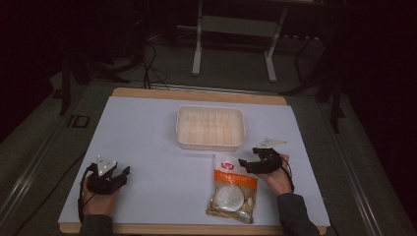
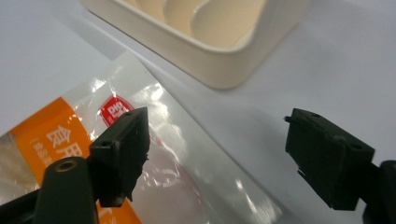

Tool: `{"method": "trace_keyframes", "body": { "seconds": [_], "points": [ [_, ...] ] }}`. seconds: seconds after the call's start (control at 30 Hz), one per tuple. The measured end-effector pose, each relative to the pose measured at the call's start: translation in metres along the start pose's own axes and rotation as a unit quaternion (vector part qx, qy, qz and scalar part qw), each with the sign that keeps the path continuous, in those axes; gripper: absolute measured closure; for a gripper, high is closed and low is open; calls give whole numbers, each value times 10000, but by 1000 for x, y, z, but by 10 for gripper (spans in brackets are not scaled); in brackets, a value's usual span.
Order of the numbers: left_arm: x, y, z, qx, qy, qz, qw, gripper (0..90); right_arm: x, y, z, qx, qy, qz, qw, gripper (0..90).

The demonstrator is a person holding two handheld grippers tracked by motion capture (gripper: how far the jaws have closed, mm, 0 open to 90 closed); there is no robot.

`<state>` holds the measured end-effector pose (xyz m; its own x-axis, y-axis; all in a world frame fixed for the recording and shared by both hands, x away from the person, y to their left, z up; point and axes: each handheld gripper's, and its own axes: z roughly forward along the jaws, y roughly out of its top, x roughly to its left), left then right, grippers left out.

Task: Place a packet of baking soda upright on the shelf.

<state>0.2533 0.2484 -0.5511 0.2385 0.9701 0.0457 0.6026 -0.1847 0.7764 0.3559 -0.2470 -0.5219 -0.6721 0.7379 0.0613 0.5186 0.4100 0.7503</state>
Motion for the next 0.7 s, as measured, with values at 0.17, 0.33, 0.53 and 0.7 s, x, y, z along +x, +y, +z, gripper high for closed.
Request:
{"method": "trace_keyframes", "body": {
  "seconds": [0.17,0.33,0.53,0.7],
  "points": [
    [0,0,0,12,-3,3,10000,489,4,8,12,136,98,-74,9998,187],
    [0,0,0,13,-3,0,10000,484,7,11,22,267,246,-114,9993,187],
    [0,0,0,17,3,3,10000,481,9,12,33,372,340,-133,9986,188],
    [0,0,0,10,1,5,10000,479,13,13,41,456,419,-182,9979,190]
  ]
}}
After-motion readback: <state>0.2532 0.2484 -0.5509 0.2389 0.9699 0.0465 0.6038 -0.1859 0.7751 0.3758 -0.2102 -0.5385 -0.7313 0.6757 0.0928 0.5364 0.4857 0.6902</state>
